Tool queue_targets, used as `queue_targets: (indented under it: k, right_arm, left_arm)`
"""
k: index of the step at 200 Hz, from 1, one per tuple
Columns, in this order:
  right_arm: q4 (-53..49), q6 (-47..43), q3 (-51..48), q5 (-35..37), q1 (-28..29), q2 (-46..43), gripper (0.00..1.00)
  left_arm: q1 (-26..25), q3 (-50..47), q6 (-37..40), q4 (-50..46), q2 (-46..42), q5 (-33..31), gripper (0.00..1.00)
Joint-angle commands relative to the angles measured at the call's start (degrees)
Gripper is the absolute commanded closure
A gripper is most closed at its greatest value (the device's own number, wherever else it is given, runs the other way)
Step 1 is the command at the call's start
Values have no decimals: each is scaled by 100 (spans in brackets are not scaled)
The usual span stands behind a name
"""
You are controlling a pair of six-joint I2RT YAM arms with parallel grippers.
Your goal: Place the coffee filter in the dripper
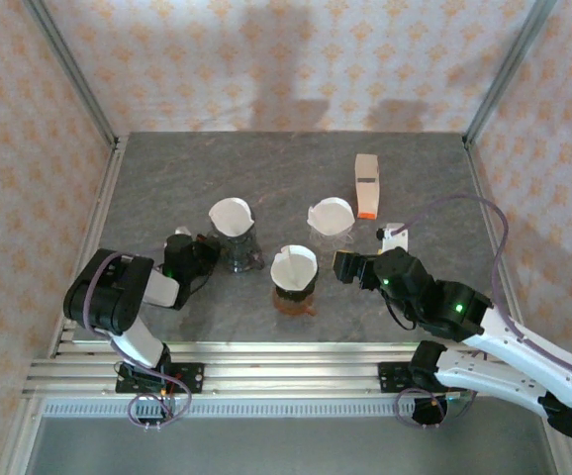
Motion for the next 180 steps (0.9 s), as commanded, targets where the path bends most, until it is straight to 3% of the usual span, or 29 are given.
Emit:
queue_targets:
  k: [1,56,86,114,144,180]
  right_arm:
    - [-152,23,-90,190,30,-85,3]
    - [-131,70,-94,197,23,-76,3]
    - [-161,68,-55,288,28,-76,3]
    - [-183,107,-33,393,31,-76,3]
    - [-372,266,54,762,28,-75,2]
    - [-500,248,115,1226,23,-66,1]
  left_arm:
    - [-179,109,-55,283,170,-115,100]
    - [-213,-12,-6,185,-45,-277,100]
    - [-129,-71,225,-785,-708,-491,100]
    - [-77,-40,611,-2376,-1778,-897,100]
    - [-72,267,1262,-5102,-3480,-1826,100]
    - [-61,597,1874,-7003,-5525,-2703,100]
